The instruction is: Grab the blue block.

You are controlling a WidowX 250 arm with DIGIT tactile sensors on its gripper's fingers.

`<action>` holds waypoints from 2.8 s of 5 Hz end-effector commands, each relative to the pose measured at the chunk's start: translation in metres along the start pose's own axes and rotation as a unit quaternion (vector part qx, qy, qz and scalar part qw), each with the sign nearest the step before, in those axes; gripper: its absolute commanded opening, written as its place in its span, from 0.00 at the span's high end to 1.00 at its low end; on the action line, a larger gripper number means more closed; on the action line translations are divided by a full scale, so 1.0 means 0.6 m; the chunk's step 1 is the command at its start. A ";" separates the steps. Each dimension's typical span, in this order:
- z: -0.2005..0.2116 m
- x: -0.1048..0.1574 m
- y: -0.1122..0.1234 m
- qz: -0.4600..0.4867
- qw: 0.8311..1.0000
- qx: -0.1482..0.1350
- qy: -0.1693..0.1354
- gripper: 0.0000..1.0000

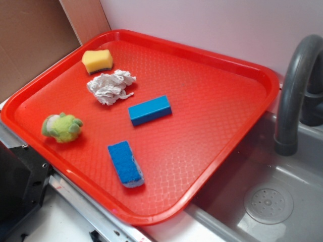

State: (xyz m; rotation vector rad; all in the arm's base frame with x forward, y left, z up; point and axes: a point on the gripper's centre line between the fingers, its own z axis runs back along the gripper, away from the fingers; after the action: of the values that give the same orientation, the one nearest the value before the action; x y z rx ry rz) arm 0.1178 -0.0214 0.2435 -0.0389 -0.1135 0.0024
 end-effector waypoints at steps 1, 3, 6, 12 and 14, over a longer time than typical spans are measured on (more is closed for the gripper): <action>0.000 0.000 0.000 0.000 1.000 0.000 0.000 0.00; -0.027 0.020 -0.001 0.002 0.999 -0.032 0.014 0.00; -0.139 0.138 -0.048 -0.113 0.991 -0.012 -0.071 0.00; -0.379 0.159 -0.068 -0.188 0.979 0.050 0.061 0.00; -0.417 0.144 -0.073 -0.198 0.977 0.019 0.075 1.00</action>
State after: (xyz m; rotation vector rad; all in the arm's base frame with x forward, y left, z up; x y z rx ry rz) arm 0.2374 -0.0719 0.0137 0.0210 0.0285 -0.3840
